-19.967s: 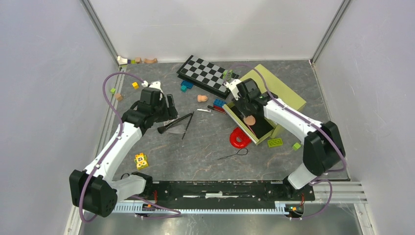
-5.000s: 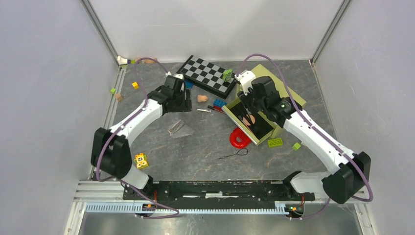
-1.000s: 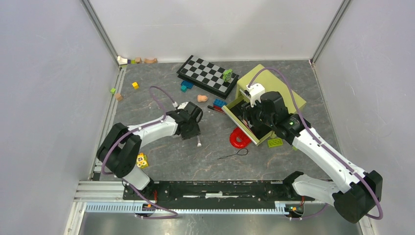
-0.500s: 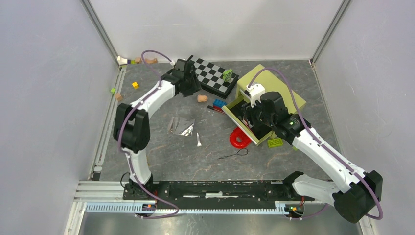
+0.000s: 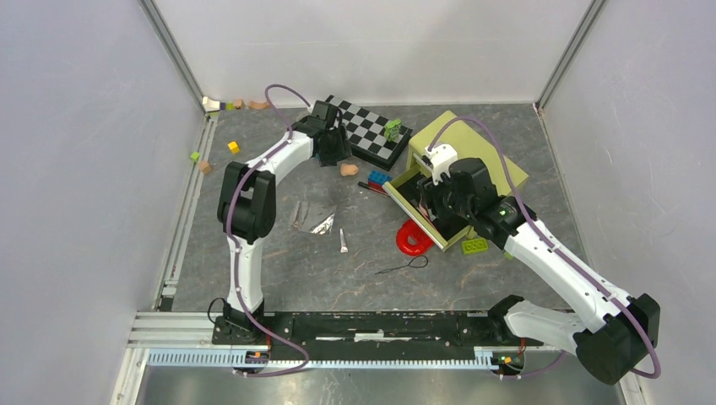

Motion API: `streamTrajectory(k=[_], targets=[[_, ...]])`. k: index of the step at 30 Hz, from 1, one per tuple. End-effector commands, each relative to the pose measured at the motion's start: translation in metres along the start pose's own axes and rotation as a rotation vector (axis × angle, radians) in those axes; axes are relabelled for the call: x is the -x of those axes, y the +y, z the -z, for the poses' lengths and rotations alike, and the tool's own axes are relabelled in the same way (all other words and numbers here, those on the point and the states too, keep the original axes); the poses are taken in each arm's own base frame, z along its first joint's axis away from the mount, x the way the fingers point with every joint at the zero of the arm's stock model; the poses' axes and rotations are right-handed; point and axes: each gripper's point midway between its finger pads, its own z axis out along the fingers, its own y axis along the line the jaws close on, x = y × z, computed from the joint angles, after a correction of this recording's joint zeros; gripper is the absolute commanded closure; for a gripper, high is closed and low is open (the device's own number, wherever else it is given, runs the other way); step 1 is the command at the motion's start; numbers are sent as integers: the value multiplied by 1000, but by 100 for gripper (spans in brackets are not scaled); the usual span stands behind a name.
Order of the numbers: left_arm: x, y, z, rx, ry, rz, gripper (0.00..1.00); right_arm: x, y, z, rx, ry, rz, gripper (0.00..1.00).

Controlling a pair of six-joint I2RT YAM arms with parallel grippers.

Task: Organize the makeup
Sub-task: Pick up the makeup tool from the center of the board.

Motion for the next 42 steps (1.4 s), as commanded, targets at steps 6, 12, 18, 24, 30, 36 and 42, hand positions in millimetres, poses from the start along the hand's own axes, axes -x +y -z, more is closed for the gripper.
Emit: streamTrajectory(k=[6, 12, 18, 24, 30, 36, 42], targets=[[2, 11, -17, 33, 14, -41, 39, 3, -2, 6, -10, -18, 4, 45], [-7, 6, -31, -2, 46, -18, 51, 5, -2, 12, -14, -23, 1, 45], [-8, -1, -27, -43, 40, 10, 63, 4, -4, 15, -23, -23, -1, 44], [-14, -8, 3, -96, 20, 57, 65, 8, -1, 15, -7, -36, -9, 44], [-32, -24, 55, -218, 8, 112, 65, 15, 18, 10, 97, -61, -7, 39], [-68, -49, 111, -318, 6, 91, 65, 24, 46, 6, 259, -120, 2, 33], [-114, -97, 153, -455, 62, 23, 65, 30, 80, 7, 467, -149, 48, 25]])
